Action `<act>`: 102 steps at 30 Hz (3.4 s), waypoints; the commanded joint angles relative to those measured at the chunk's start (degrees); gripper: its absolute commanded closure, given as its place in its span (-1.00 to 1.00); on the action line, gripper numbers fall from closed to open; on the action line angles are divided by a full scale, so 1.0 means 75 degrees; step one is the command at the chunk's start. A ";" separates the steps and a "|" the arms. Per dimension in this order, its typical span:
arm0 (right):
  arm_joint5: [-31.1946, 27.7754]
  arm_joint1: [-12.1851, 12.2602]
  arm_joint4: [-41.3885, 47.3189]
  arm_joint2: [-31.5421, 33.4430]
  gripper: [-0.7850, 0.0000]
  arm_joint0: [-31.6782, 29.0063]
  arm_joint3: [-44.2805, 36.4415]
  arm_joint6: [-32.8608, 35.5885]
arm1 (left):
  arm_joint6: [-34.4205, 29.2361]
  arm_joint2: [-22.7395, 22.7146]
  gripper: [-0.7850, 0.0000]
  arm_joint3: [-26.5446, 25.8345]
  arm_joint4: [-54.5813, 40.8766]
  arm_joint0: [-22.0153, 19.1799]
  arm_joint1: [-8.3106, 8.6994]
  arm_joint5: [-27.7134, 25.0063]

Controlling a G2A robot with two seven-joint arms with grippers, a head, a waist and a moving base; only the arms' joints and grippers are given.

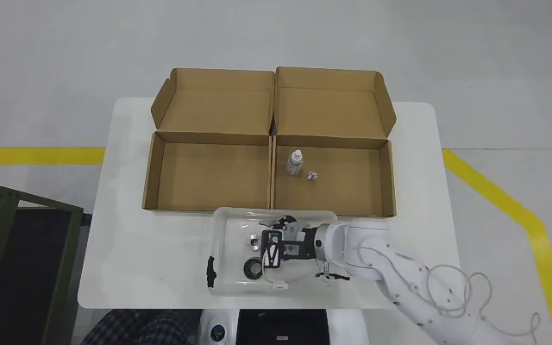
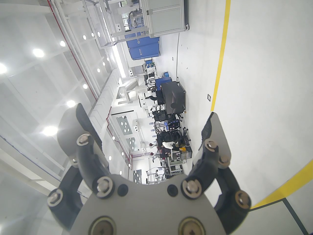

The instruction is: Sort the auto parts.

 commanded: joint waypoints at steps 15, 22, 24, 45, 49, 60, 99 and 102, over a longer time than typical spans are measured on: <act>0.0175 -0.0290 -0.0067 -0.0596 0.09 0.0405 0.0860 -0.0197 | 0.0000 0.0000 -1.00 0.0000 0.0000 0.0000 0.0000 0.0000; 0.0177 -0.0394 -0.0022 -0.0767 0.07 0.0482 0.1101 -0.0258 | 0.0000 0.0000 -1.00 0.0000 0.0000 0.0000 0.0000 0.0000; 0.0175 -0.0420 -0.0019 -0.0804 0.08 0.0500 0.1161 -0.0275 | 0.0000 0.0000 -1.00 0.0000 0.0000 0.0000 0.0000 0.0000; 0.0058 -0.0685 0.0224 -0.1083 0.17 0.0748 0.1806 -0.0453 | 0.0000 0.0000 -1.00 0.0000 0.0000 0.0000 0.0000 0.0000; 0.0025 -0.0721 0.0278 -0.1089 0.79 0.0789 0.1893 -0.0486 | 0.0000 0.0000 -1.00 0.0000 0.0000 0.0000 0.0000 0.0000; -0.0249 -0.0670 0.0587 -0.0739 1.00 0.0668 0.1581 -0.0614 | 0.0000 0.0000 -1.00 0.0000 0.0000 0.0000 0.0000 0.0000; -0.0649 -0.0020 0.2747 0.2385 1.00 -0.0417 -0.1793 -0.1376 | 0.0000 0.0000 -1.00 0.0000 0.0000 0.0000 0.0000 0.0000; -0.0598 -0.0020 0.2844 0.2408 1.00 -0.0373 -0.1758 -0.1364 | 0.0000 0.0000 -1.00 0.0000 0.0000 0.0000 0.0000 0.0000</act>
